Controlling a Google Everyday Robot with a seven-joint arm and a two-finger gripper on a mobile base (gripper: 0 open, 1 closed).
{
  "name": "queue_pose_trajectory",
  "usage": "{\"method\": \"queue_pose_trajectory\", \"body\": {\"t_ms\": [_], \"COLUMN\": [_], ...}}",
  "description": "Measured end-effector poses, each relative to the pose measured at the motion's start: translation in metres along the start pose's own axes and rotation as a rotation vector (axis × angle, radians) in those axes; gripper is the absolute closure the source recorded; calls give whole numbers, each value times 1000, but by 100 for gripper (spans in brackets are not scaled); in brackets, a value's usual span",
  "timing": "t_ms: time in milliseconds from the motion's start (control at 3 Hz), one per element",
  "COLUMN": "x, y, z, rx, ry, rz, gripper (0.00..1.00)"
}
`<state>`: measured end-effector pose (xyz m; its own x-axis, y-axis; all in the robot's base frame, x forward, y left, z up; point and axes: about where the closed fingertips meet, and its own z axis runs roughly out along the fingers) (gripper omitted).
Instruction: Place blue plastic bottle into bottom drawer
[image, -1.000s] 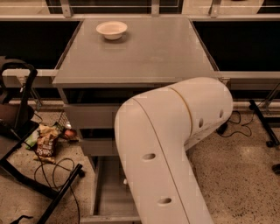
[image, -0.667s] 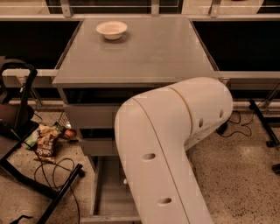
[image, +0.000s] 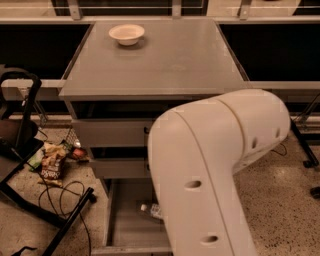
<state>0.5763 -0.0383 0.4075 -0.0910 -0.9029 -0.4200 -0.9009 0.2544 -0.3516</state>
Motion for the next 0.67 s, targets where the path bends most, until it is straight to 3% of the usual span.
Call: {"method": "queue_pose_trajectory", "body": {"t_ms": [333,667], "x": [28,71], "y": [19,39], "z": [-53,-114], "rx": [36,111], "ry": [-43,-89], "rz": [39,130], "gripper": [62,84]}}
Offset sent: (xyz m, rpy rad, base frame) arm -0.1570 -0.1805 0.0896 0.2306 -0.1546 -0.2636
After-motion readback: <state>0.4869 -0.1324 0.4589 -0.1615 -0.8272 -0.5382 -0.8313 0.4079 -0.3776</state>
